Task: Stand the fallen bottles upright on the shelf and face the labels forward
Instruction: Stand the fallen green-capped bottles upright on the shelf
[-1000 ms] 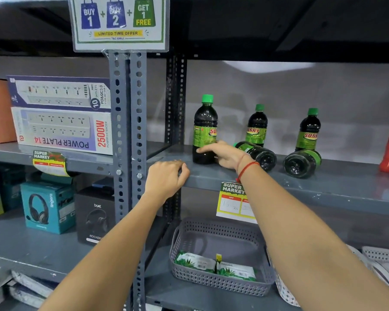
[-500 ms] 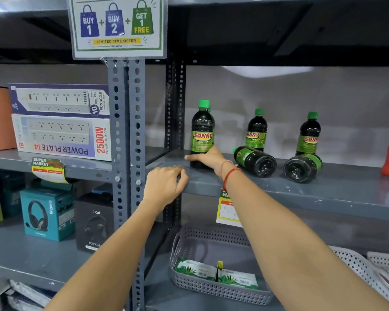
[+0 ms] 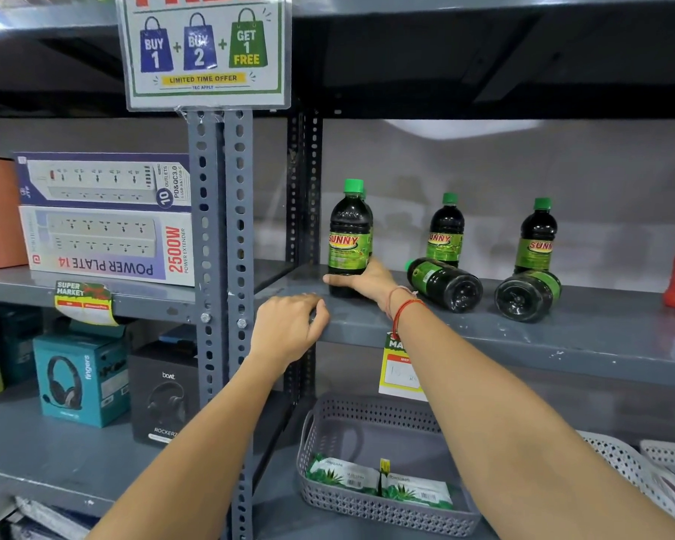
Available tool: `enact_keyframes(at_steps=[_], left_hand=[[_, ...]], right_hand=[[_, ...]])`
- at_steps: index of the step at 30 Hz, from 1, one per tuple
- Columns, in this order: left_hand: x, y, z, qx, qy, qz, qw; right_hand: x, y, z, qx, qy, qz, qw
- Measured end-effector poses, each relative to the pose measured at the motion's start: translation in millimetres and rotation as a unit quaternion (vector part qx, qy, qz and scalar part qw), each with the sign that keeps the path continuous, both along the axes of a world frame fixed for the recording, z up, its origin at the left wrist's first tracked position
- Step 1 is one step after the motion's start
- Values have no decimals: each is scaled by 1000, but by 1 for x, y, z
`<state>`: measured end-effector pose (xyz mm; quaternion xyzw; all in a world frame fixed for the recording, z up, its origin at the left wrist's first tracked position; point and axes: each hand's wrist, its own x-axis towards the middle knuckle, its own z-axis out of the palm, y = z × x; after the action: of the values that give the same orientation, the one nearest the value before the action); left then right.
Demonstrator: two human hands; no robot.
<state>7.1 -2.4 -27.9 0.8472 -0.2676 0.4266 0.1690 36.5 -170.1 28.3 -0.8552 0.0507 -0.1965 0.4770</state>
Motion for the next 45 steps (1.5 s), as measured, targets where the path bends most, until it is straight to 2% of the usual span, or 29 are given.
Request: enact_keyframes(at_steps=[4, 17, 28, 31, 36, 38, 41, 43, 45], left_hand=[[3, 8, 0, 29, -20, -7, 999], [-7, 11, 2, 66, 12, 73, 995], [-8, 12, -1, 67, 27, 85, 994], [-11, 9, -4, 43, 34, 82, 995], [-18, 9, -31, -58, 12, 28, 998], [-26, 6, -42, -95, 0, 1, 995], [-37, -6, -45, -94, -46, -27, 994], [-41, -19, -39, -57, -82, -60, 993], [-46, -35, -25, -16, -94, -104, 990]], right_hand=[[-4, -3, -1, 49, -26, 18, 998], [-30, 11, -5, 11, -38, 45, 998], [-48, 18, -8, 10, -31, 92, 995], [-50, 19, -7, 12, -30, 91, 995], [-56, 14, -4, 32, -17, 126, 991], [-61, 4, 1, 49, -47, 113, 991], [-70, -18, 11, 65, -168, 51, 982], [-74, -34, 21, 31, -251, -7, 967], [-74, -51, 32, -46, -269, -83, 958]])
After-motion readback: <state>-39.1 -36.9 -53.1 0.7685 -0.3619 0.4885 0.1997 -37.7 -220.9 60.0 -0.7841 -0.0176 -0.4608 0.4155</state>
